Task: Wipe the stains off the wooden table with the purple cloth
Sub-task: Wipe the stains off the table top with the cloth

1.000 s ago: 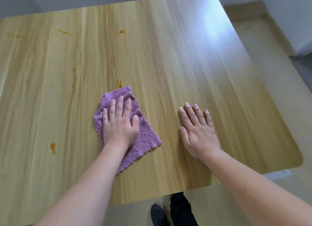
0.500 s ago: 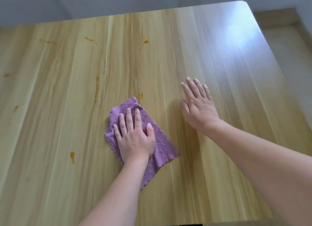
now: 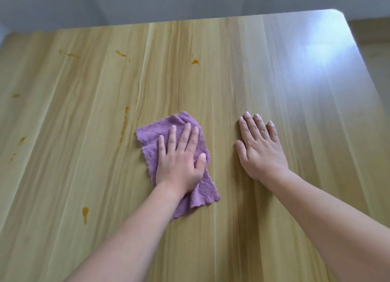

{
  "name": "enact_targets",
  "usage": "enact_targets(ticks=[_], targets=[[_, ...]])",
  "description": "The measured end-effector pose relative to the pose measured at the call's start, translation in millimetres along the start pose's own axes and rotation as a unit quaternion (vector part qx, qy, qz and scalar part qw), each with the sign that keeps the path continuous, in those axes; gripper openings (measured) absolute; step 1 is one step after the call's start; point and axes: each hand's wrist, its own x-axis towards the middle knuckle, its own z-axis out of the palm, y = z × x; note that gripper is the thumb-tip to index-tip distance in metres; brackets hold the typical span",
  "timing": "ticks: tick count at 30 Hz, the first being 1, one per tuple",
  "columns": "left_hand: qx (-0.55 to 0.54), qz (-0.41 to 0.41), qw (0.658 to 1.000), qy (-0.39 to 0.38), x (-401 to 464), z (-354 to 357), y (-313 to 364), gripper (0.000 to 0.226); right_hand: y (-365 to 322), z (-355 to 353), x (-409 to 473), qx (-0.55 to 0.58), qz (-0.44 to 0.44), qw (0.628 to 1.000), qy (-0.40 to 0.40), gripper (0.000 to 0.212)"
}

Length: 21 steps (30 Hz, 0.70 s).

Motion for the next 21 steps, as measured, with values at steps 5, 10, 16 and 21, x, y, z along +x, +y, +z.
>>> enact_targets(ticks=[5,10,16,21], targets=[[0.051,0.292,0.954,-0.036,27,-4,-1,0.069,-1,-5,0,0.007,-0.006,1.0,0.004,0.065],[-0.026,-0.046,0.998,0.036,43,-2,10,0.068,-1,-3,-2,0.008,-0.008,1.0,0.0,0.064],[-0.007,-0.119,0.993,0.02,68,-7,16,0.075,-1,-5,0,0.01,-0.007,1.0,-0.005,0.063],[0.089,0.322,0.941,-0.056,105,-18,-3,0.074,0,-6,-1,0.015,-0.009,1.0,-0.003,0.062]])
